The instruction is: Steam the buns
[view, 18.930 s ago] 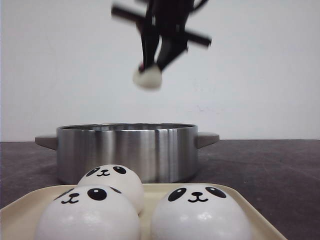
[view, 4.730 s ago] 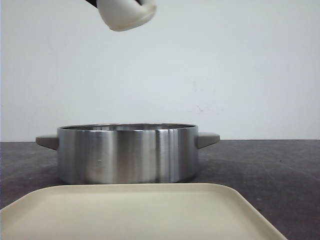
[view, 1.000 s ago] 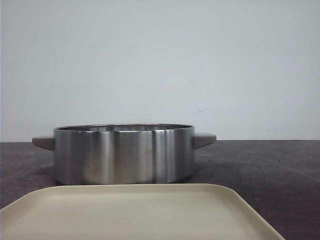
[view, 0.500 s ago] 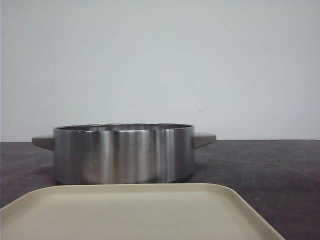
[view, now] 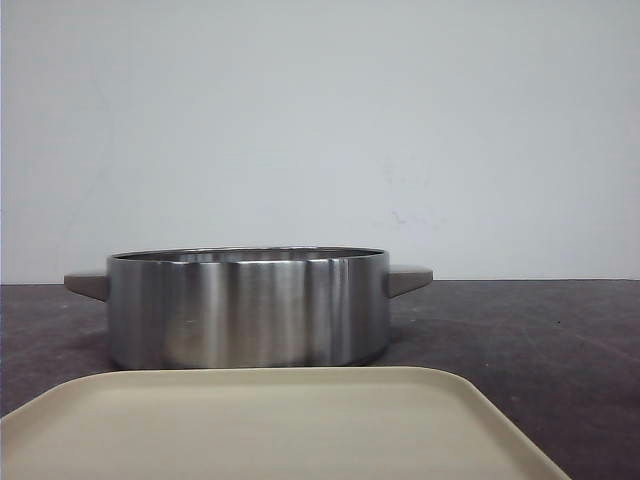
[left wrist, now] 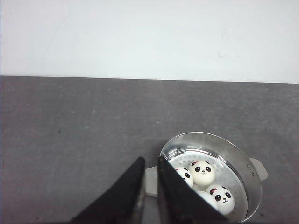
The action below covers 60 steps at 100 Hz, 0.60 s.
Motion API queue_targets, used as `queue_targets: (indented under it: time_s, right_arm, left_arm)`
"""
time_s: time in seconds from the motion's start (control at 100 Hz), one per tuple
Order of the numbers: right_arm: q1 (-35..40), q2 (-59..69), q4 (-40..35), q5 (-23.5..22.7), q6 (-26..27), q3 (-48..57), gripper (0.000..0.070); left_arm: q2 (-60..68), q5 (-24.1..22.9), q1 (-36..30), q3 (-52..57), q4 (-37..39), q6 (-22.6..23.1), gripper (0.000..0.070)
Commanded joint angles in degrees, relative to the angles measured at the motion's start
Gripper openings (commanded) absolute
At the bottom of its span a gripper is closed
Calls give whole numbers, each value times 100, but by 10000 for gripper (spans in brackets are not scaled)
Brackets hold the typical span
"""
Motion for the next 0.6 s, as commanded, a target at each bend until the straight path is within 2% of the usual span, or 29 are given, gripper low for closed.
queue_targets:
  time_s: [0.0, 0.22, 0.59]
  right_arm:
    - [-17, -101, -201, -26, 52, -13, 5]
    - [-15, -94, -979, -26, 55, -13, 5]
    - [-15, -94, -863, -127, 48, -13, 5]
  left_arm:
    - [35, -37, -28, 74, 74, 35, 0]
    - [35, -37, -28, 74, 76, 33, 0]
    - [35, -37, -28, 74, 76, 33, 0]
